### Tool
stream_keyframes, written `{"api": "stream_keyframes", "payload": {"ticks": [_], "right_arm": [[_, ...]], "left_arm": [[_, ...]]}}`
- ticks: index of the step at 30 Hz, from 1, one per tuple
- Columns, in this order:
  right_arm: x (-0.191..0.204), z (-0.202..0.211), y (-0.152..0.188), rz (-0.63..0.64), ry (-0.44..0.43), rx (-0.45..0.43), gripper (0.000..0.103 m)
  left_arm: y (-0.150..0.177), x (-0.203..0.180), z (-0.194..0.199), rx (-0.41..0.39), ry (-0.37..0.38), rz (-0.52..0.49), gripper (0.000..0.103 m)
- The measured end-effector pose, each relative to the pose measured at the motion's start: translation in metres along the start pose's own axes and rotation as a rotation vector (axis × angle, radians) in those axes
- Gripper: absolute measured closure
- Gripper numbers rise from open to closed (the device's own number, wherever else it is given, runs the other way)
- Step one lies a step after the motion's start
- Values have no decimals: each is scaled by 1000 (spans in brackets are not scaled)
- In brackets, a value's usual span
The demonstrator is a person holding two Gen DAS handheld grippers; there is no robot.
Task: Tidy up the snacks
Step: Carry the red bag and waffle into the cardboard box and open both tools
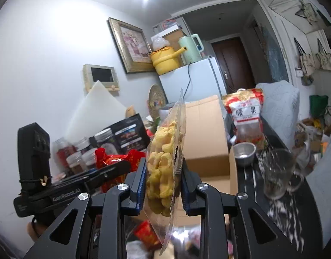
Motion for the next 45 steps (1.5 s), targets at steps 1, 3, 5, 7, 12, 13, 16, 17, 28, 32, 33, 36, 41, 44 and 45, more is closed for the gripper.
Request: {"api": "stream_keyframes", "payload": {"ticks": [1, 3, 5, 7, 12, 13, 16, 17, 28, 32, 33, 36, 41, 44, 45], "right_arm": [[-3, -6, -2, 1, 2, 2, 76], [-9, -17, -6, -2, 2, 3, 76], [-16, -32, -8, -4, 4, 9, 76], [-23, -49, -6, -12, 3, 25, 76], [-37, -92, 15, -44, -23, 104, 77], [-38, -103, 21, -52, -35, 129, 77], [-40, -127, 40, -58, -45, 205, 77], [-42, -132, 44, -54, -33, 222, 77], [-57, -147, 66, -30, 58, 313, 65], [-60, -143, 61, -26, 80, 309, 53], [-61, -142, 61, -22, 88, 313, 53], [-63, -137, 58, -10, 114, 314, 53], [-55, -123, 49, 16, 129, 302, 45], [-49, -115, 45, 26, 129, 304, 44], [-48, -112, 44, 34, 137, 302, 42]], "left_arm": [[-4, 1, -4, -4, -2, -2, 66], [-11, 3, -17, -6, -7, -14, 67], [-15, 6, -30, -1, -7, -17, 68], [-16, 11, -45, 14, -7, -15, 71], [-9, 25, -88, 70, -39, -36, 76], [-5, 26, -95, 89, -40, -38, 76], [4, 31, -115, 114, -80, -58, 78], [7, 35, -121, 122, -96, -65, 78], [24, 54, -140, 199, -152, -50, 78], [25, 56, -139, 216, -172, -45, 78], [25, 55, -137, 217, -178, -48, 78], [24, 54, -132, 215, -198, -57, 78], [18, 53, -118, 204, -222, -58, 78], [15, 52, -107, 200, -250, -66, 78], [14, 52, -101, 194, -254, -67, 78]]}}
Point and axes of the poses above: each gripper's, at about its wrist camera, not at the fingertips, and z roughly against the way its jaws point, x to its left, y to its underside, the point moved 8 cm from there along -z, roughly the way its jaws point, and after that the axes turned 8 degrees about z, right-handed, at the moved point
